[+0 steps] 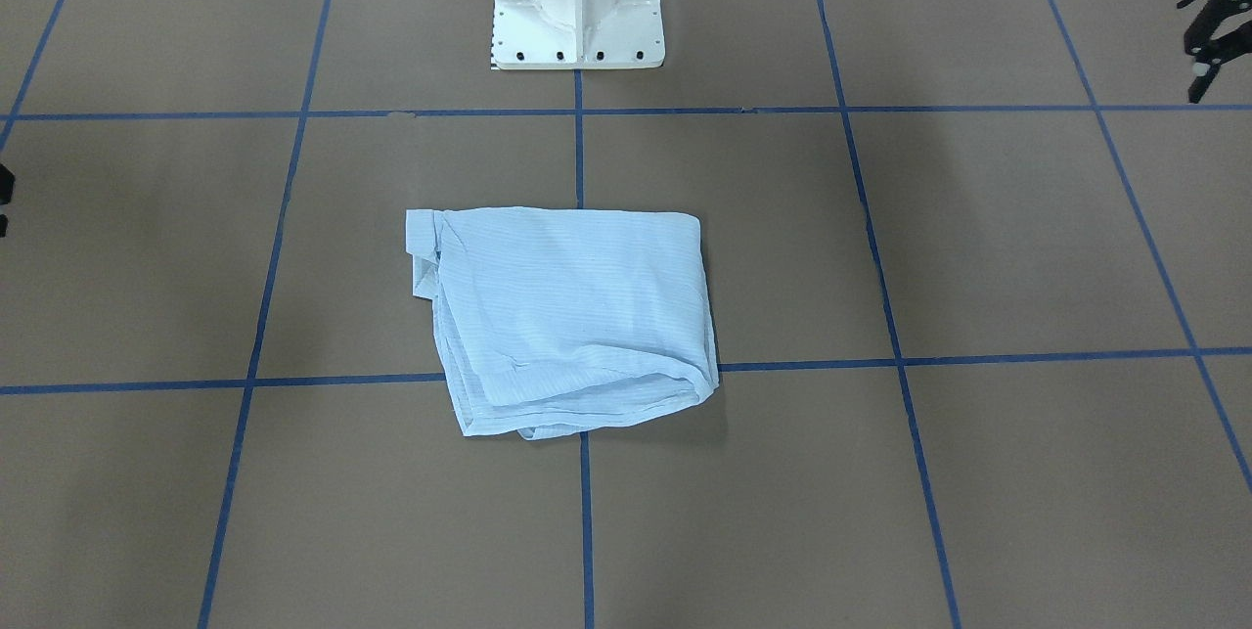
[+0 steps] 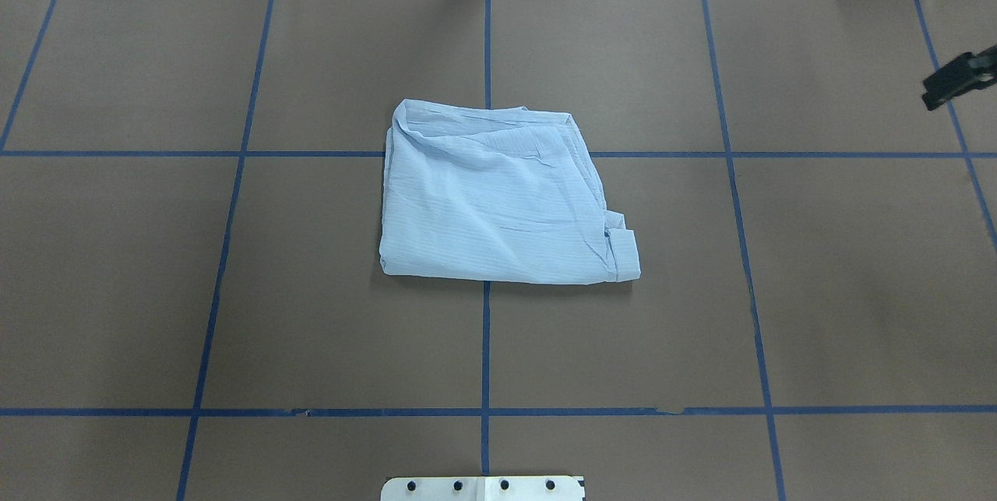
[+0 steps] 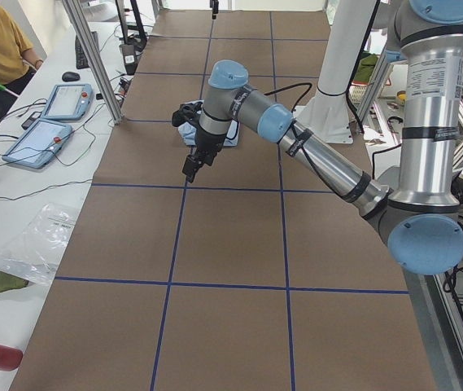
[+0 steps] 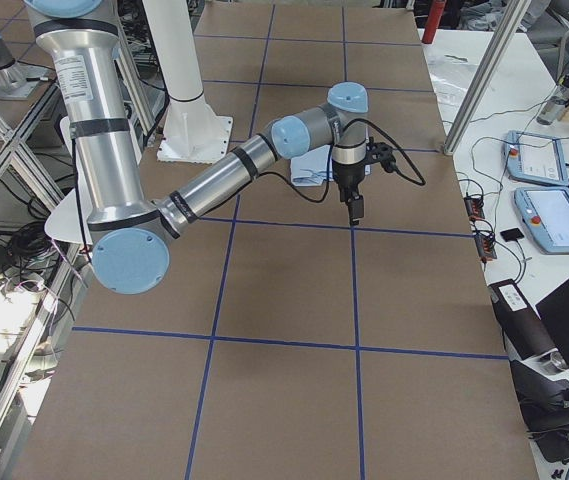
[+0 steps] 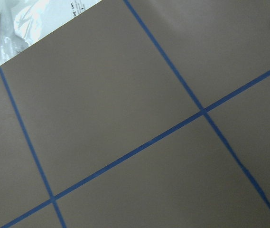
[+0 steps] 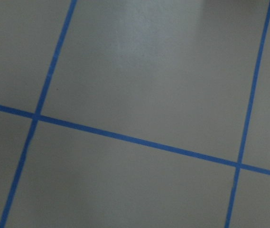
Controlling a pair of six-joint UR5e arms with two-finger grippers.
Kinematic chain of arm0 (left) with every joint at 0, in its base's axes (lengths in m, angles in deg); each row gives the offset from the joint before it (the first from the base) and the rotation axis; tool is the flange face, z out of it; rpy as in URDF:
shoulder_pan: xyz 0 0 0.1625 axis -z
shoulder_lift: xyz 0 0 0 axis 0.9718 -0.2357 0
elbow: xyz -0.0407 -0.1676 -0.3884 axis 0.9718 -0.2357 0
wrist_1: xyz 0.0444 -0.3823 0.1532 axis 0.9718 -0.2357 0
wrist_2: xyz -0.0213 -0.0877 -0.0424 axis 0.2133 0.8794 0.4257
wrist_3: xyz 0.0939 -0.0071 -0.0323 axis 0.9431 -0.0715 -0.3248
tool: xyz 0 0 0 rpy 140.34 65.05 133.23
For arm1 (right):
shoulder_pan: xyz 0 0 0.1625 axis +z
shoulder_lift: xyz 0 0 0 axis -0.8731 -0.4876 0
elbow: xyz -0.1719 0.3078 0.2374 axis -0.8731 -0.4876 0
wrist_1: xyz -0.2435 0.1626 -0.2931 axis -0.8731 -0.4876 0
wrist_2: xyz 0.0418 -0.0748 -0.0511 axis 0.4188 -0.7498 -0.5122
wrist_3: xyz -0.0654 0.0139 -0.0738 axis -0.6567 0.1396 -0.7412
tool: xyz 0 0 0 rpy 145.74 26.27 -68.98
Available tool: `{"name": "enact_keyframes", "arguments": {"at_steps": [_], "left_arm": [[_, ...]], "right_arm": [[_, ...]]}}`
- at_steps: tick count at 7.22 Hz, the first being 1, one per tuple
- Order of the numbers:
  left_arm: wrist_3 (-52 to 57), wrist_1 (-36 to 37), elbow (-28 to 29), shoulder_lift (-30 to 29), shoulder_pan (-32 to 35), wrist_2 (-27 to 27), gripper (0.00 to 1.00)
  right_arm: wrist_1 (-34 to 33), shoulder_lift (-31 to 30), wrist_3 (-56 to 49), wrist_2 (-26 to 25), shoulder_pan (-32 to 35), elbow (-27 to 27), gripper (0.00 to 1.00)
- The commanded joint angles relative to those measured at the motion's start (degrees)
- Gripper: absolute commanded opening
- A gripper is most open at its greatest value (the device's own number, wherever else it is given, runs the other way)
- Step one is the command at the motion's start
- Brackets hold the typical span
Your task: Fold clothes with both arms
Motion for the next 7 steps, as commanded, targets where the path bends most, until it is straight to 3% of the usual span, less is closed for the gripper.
{"name": "enact_keyframes", "arguments": {"at_steps": [1, 3, 4, 7], "left_arm": [[2.3, -0.2, 3.8, 3.9, 6.6, 3.4, 1.00], [1.7, -1.2, 10.6, 4.0, 7.5, 3.0, 1.00], [1.8, -0.7, 10.4, 6.4, 8.4, 2.2, 1.00], [2.6, -0.7, 11.7, 8.2, 12.0, 3.3, 1.00]], "right_arm": [[4.4, -10.3, -8.0, 5.4, 5.9, 0.0, 1.00], [9.3, -18.0, -7.6, 9.8, 7.7, -0.1, 1.00], [9.4, -19.9, -7.7, 11.8, 8.4, 0.1, 1.00], [9.5, -21.2, -8.4, 11.6, 8.8, -1.1, 1.00]]}}
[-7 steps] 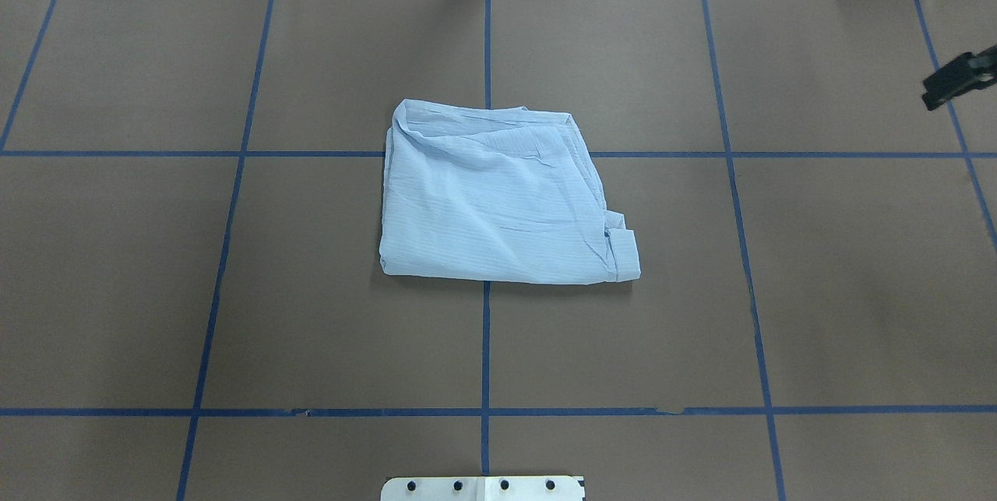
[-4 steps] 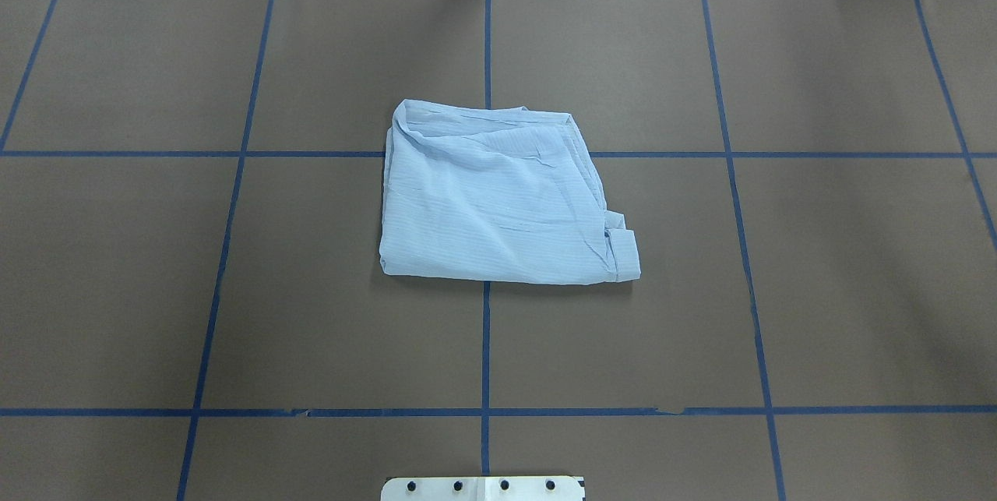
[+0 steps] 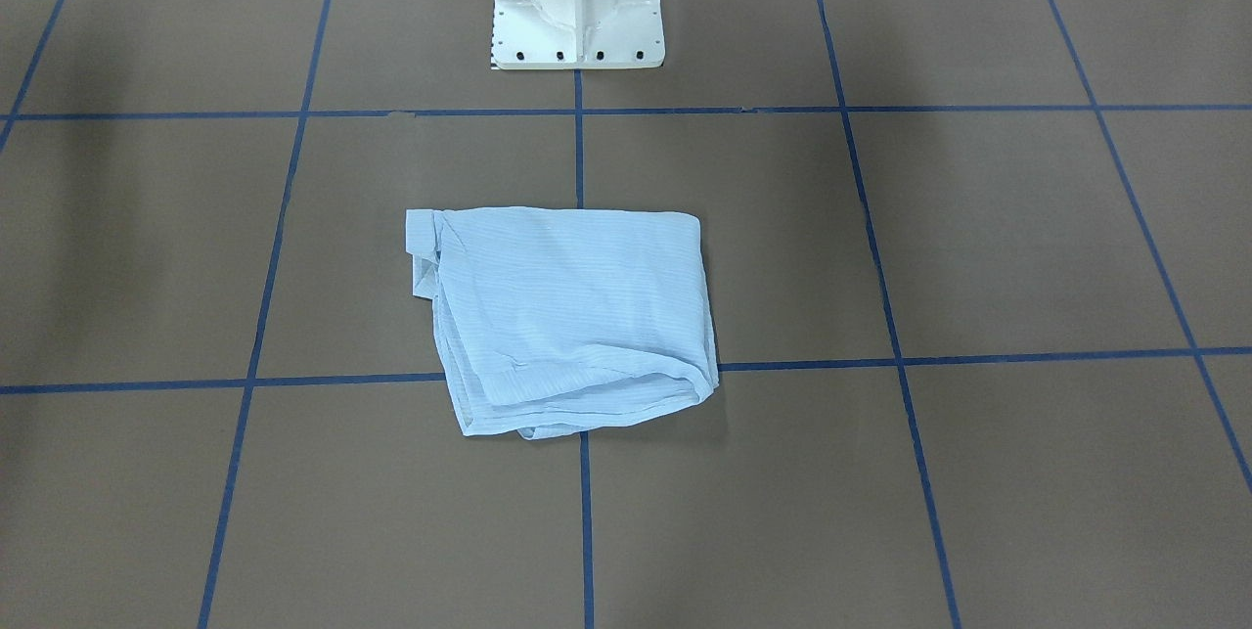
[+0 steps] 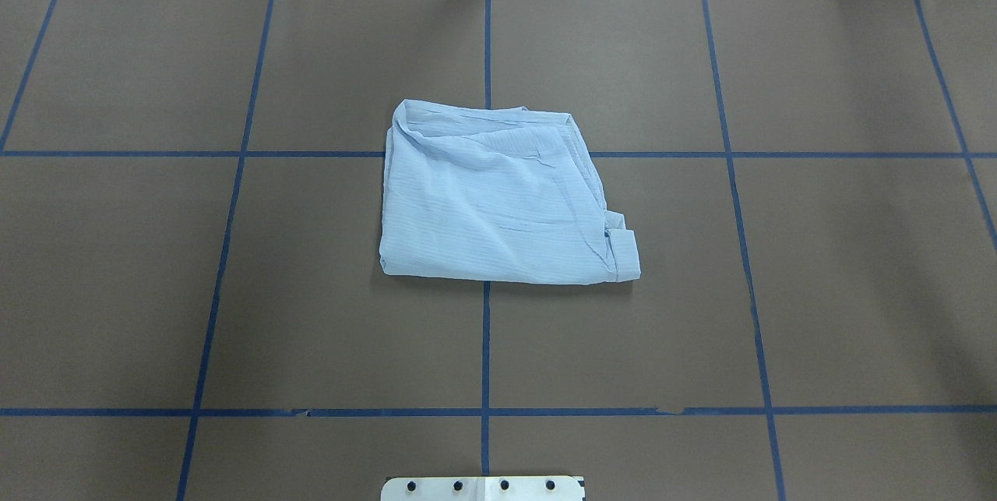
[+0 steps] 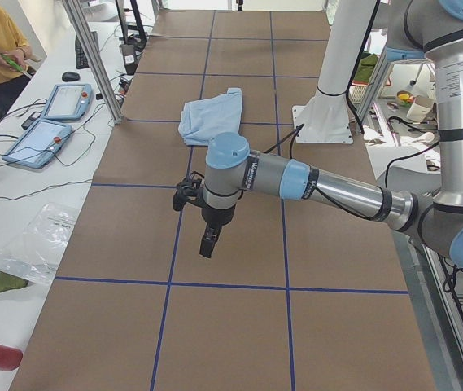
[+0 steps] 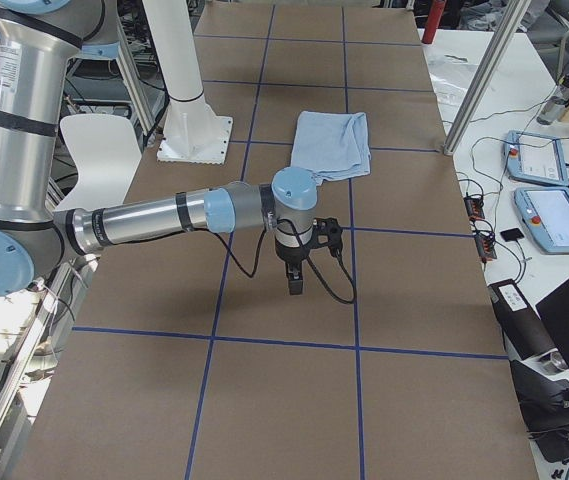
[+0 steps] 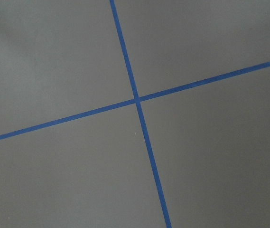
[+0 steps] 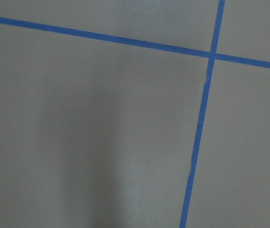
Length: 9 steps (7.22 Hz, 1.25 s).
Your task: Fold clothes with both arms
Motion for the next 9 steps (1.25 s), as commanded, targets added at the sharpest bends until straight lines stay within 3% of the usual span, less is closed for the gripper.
{"name": "enact_keyframes", "arguments": {"at_steps": [1, 4, 5, 8, 9], "left_arm": [[0.7, -0.5, 1.1, 2.6, 4.6, 0.8, 1.00], [6.1, -1.2, 1.8, 6.6, 8.8, 4.3, 1.00], [4.6, -1.4, 3.5, 6.6, 8.8, 10.0, 1.00], [0.4, -2.5, 3.6, 6.0, 7.2, 9.8, 1.00], [0.3, -2.7, 3.6, 6.0, 5.2, 6.8, 1.00]], "right_arm": [[0.1, -0.7, -0.1, 0.0, 0.4, -0.5, 1.00], [0.0, -0.9, 0.6, 0.1, 1.9, -1.4, 1.00], [-0.1, -1.1, 0.7, 0.3, 2.2, -2.0, 1.00], [0.0, -2.0, 0.7, 0.4, 2.2, -2.4, 1.00], [-0.1, -2.3, 0.7, 0.4, 2.2, -2.6, 1.00]]}}
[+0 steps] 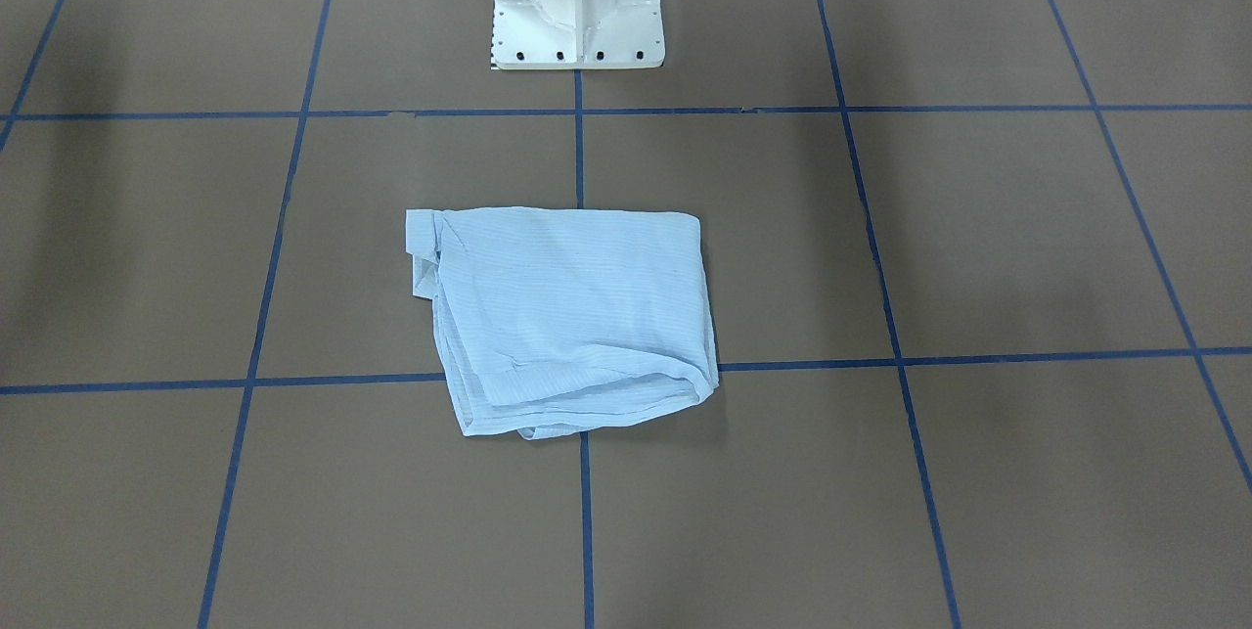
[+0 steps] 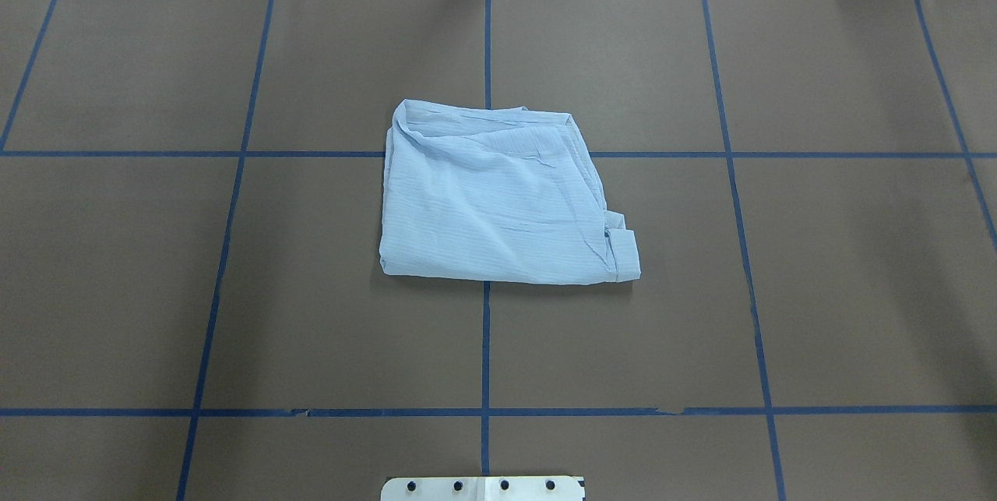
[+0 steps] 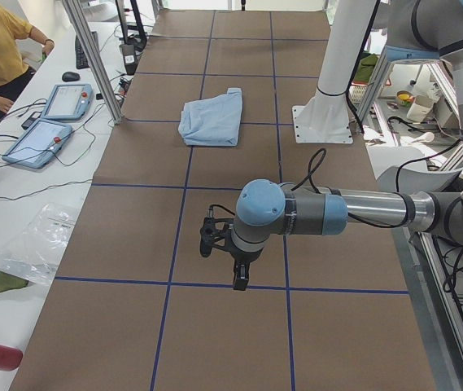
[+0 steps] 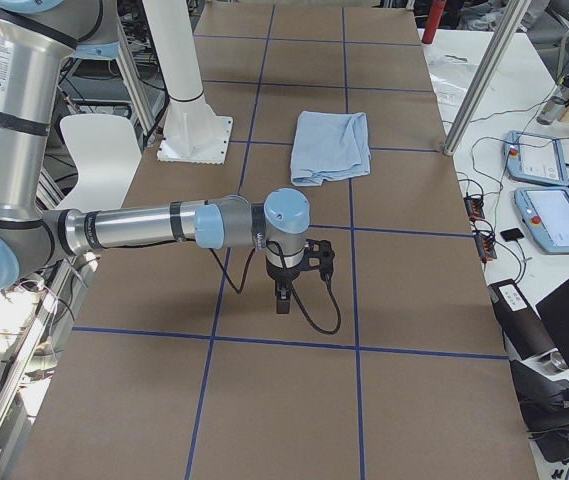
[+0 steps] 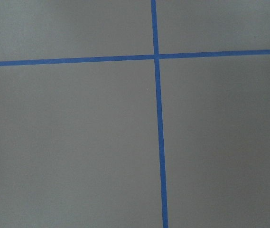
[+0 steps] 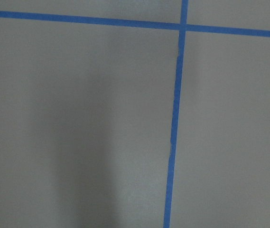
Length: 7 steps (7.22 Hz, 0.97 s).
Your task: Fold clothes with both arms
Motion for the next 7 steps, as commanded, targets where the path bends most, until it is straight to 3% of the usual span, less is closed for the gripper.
{"name": "enact_keyframes", "arguments": {"at_steps": [1, 7], "left_arm": [[0.0, -0.5, -0.1, 0.0, -2.3, -2.6, 1.00], [-0.2, -2.9, -0.1, -1.3, -2.3, -2.6, 1.00]], "right_arm": [[-0.1, -0.6, -0.1, 0.0, 0.0, -0.6, 1.00], [0.0, -0.6, -0.4, 0.3, 0.0, -3.1, 1.00]]}}
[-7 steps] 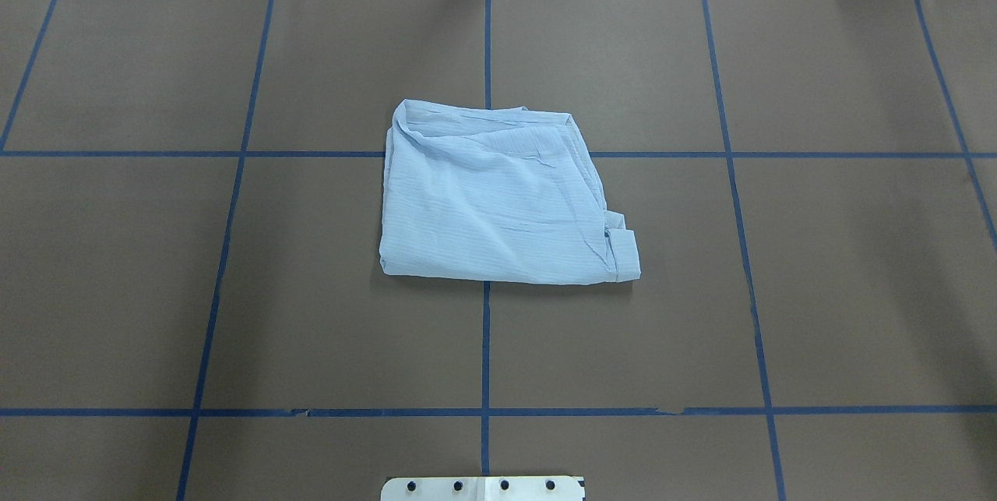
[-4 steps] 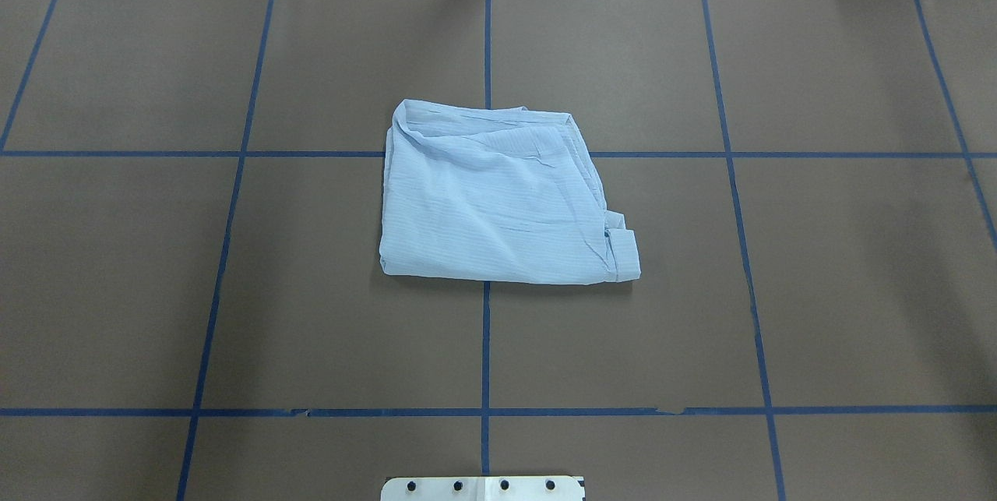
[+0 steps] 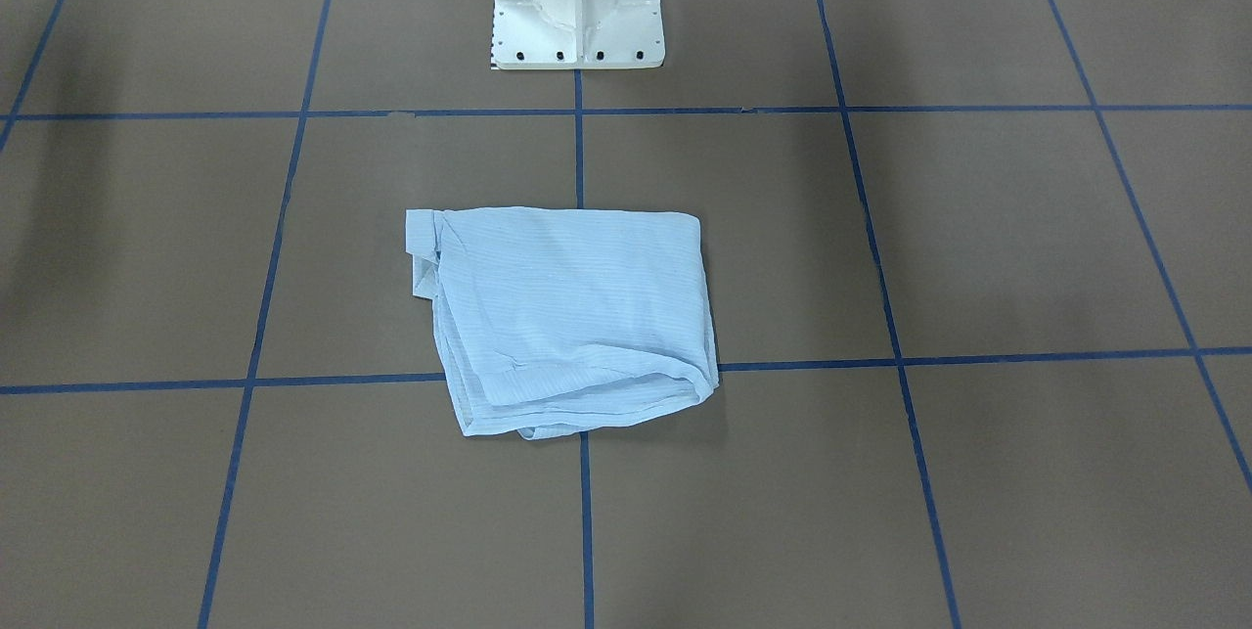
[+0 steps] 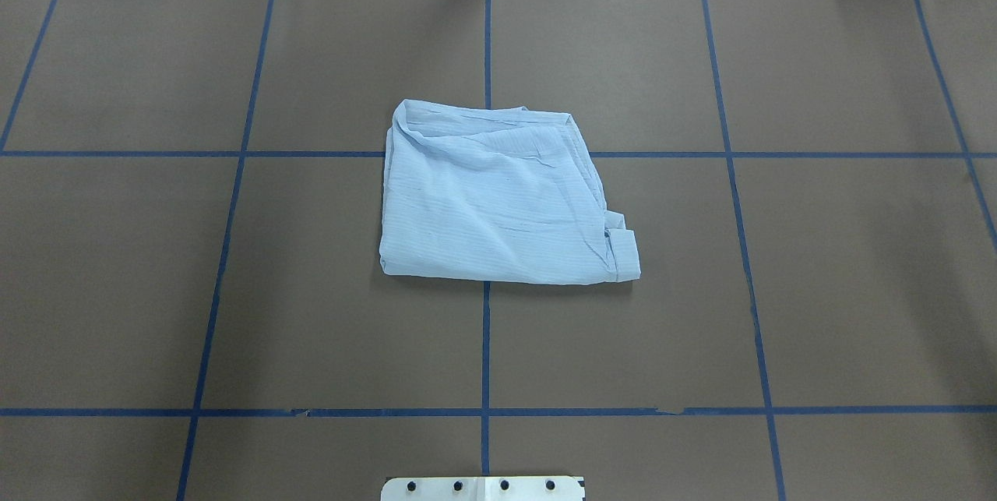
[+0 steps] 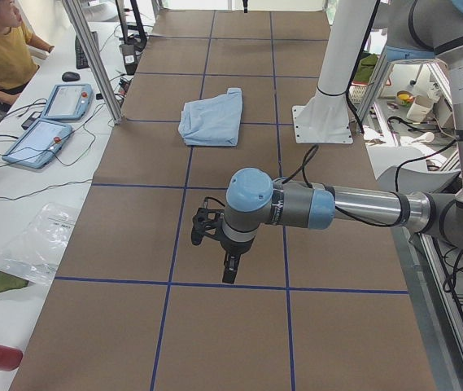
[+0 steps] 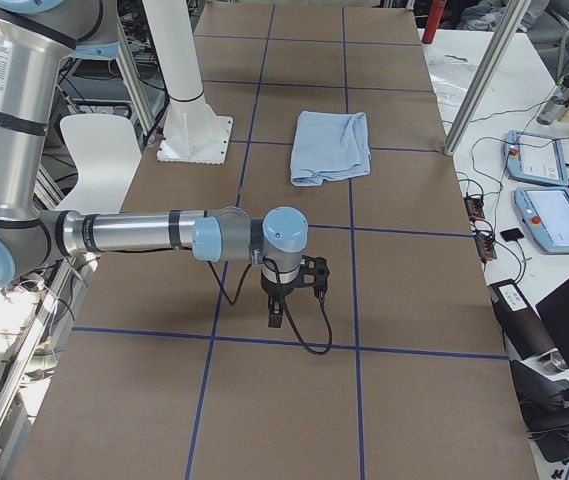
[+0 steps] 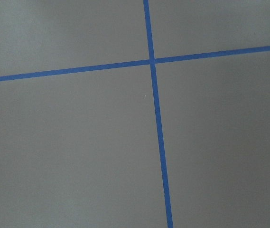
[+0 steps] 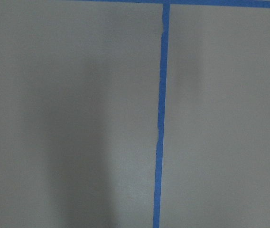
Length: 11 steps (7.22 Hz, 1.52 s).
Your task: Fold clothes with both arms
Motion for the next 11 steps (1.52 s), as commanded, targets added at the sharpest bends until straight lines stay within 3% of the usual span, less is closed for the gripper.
{"name": "enact_keyframes", "arguments": {"at_steps": [1, 11], "left_arm": [[-0.1, -0.5, 0.2, 0.0, 0.0, 0.0, 1.00], [-0.1, -0.5, 0.0, 0.1, 0.0, 0.0, 1.00]], "right_arm": [[0.0, -0.1, 0.0, 0.1, 0.0, -0.1, 1.00], [0.0, -0.2, -6.0, -4.0, 3.0, 0.0, 1.00]]}}
